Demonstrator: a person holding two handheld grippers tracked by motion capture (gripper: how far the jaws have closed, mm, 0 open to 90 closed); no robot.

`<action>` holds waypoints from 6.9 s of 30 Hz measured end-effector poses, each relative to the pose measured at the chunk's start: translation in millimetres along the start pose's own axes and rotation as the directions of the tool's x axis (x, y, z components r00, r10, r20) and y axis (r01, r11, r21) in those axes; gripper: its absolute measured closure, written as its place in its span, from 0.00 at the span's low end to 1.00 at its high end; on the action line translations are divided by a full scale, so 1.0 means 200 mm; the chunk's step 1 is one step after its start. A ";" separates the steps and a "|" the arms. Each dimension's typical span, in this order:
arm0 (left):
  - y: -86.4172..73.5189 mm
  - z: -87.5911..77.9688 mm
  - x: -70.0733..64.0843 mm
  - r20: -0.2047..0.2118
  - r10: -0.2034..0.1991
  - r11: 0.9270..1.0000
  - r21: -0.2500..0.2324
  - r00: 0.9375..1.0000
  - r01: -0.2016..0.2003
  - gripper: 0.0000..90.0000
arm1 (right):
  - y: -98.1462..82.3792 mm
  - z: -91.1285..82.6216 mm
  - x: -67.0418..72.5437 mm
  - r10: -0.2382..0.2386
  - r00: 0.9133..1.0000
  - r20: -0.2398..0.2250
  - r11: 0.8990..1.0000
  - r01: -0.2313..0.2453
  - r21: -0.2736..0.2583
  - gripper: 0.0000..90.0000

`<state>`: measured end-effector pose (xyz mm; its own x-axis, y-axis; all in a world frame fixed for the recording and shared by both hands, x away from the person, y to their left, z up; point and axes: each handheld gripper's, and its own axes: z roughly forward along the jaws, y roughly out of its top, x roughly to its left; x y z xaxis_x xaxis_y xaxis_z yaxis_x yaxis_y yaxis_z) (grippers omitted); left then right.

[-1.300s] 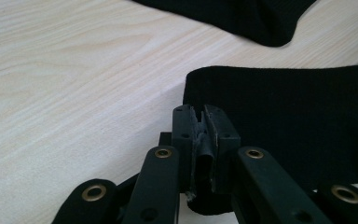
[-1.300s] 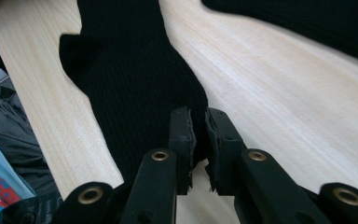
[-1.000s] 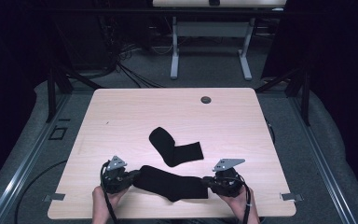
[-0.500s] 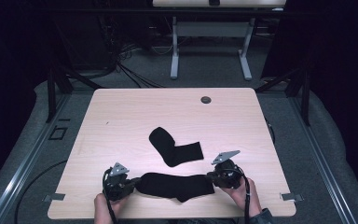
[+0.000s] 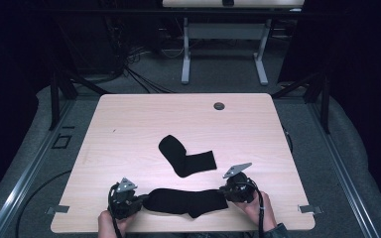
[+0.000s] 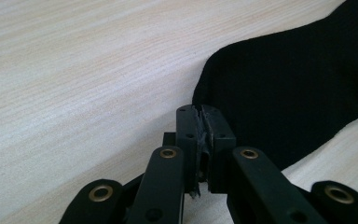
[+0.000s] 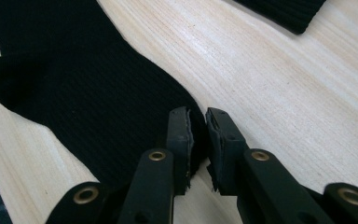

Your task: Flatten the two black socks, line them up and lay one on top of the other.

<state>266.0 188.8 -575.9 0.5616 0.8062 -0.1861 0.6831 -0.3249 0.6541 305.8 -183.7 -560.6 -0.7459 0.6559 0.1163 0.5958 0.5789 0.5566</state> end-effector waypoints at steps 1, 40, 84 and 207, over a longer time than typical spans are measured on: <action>0.00 0.00 -0.01 -0.004 -0.006 1.000 -0.006 1.000 0.006 0.96 | 0.00 0.00 0.00 -0.003 1.000 0.003 1.000 0.003 -0.001 0.88; 0.36 -0.01 0.32 -0.055 0.087 0.996 -0.028 0.995 -0.088 0.11 | 0.11 -0.13 -0.19 0.109 0.993 0.049 0.985 -0.102 -0.136 0.16; 0.92 0.51 0.47 -0.053 0.152 0.980 0.138 0.987 -0.144 0.38 | 0.44 0.18 -0.38 0.140 0.988 0.063 0.989 -0.142 0.033 0.42; 0.19 -0.18 0.35 -0.140 0.029 0.997 -0.066 0.990 -0.039 0.01 | 0.07 -0.29 -0.17 0.054 0.982 0.181 0.987 -0.025 -0.158 0.03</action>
<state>314.3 250.4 -536.5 0.5108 0.8574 -0.0627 0.6288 -0.3228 0.7074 323.5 -225.9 -509.7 -0.6465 0.7629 -0.0046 0.5596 0.4784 0.6767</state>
